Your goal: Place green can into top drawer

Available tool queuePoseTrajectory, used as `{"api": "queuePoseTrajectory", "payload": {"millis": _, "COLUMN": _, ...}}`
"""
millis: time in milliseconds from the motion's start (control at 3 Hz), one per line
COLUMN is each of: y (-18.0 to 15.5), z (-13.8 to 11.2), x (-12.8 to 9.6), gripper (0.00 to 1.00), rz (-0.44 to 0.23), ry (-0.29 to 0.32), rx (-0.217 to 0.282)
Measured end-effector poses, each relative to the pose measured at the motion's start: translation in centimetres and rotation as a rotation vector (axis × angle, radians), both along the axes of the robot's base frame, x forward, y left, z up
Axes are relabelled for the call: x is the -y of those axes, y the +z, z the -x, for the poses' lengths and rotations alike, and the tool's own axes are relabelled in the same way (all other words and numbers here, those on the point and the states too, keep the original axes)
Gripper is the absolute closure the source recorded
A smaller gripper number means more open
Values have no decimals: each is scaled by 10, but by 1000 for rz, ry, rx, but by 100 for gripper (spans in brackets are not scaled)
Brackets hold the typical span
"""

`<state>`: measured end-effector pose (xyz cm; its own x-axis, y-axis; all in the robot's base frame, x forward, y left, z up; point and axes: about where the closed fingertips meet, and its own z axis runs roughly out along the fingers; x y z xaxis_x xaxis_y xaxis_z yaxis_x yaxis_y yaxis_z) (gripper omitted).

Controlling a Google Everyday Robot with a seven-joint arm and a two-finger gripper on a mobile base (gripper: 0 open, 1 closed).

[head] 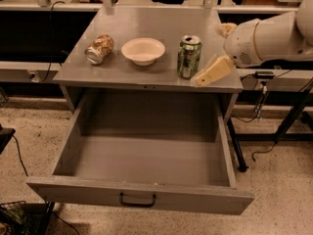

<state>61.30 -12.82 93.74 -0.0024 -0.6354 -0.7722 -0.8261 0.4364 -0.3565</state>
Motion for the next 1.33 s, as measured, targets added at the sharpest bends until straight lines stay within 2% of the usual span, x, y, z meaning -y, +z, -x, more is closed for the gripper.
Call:
{"api": "queuePoseTrajectory", "payload": {"millis": 333, "y": -30, "z": -31, "x": -3, "gripper": 0, "rz": -127, "ry": -52, "rx": -4}}
{"api": "queuePoseTrajectory", "payload": {"millis": 1000, "y": -56, "z": -76, "x": -6, "gripper": 0, "rz": -335, "ry": -132, "rx": 18}}
{"api": "queuePoseTrajectory", "payload": {"millis": 1333, "y": -57, "z": -95, "x": -12, "gripper": 18, "rz": -406, "ry": -147, "rx": 39}}
